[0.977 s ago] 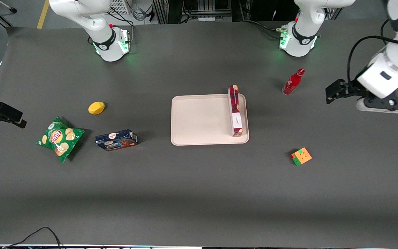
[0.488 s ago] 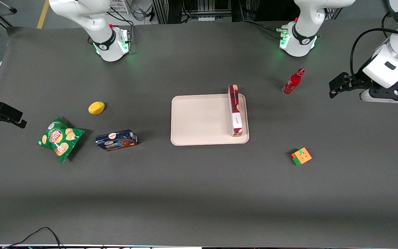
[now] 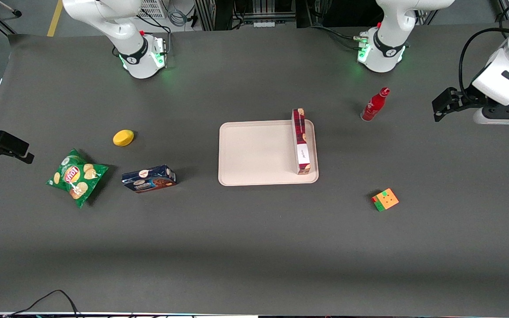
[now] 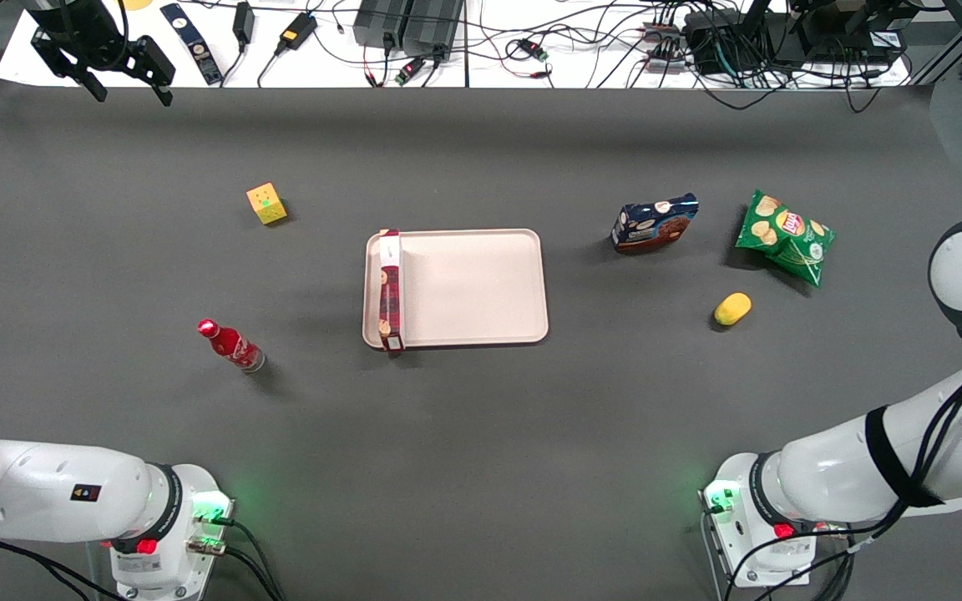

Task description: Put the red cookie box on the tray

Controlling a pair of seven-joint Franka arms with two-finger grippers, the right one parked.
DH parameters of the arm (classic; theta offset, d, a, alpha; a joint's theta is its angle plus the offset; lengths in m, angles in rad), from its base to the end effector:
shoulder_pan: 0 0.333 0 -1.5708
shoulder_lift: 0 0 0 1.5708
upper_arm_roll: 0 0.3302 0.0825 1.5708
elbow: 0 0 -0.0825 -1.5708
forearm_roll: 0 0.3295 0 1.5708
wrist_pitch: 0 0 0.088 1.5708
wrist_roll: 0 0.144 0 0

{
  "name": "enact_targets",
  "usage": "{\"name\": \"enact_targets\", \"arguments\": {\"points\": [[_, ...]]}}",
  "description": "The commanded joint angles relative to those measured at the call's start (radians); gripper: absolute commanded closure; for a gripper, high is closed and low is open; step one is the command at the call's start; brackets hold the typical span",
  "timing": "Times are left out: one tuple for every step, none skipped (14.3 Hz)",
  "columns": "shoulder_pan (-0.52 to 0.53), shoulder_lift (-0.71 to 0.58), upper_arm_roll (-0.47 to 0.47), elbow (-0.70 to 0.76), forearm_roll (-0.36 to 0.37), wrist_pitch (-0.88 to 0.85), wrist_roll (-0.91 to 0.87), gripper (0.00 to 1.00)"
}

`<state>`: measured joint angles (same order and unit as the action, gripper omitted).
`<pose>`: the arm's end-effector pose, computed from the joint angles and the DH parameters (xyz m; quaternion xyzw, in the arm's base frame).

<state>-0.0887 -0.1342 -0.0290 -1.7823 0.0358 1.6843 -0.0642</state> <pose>0.4629 -0.0508 0.5874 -0.9992 0.0283 -0.0198 0.0180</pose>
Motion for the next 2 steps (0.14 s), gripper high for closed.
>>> {"name": "enact_targets", "arguments": {"points": [[-0.006, 0.028, 0.009, 0.037, 0.003, -0.023, 0.006, 0.00], [-0.006, 0.034, 0.009, 0.041, 0.001, -0.023, 0.004, 0.00]]}}
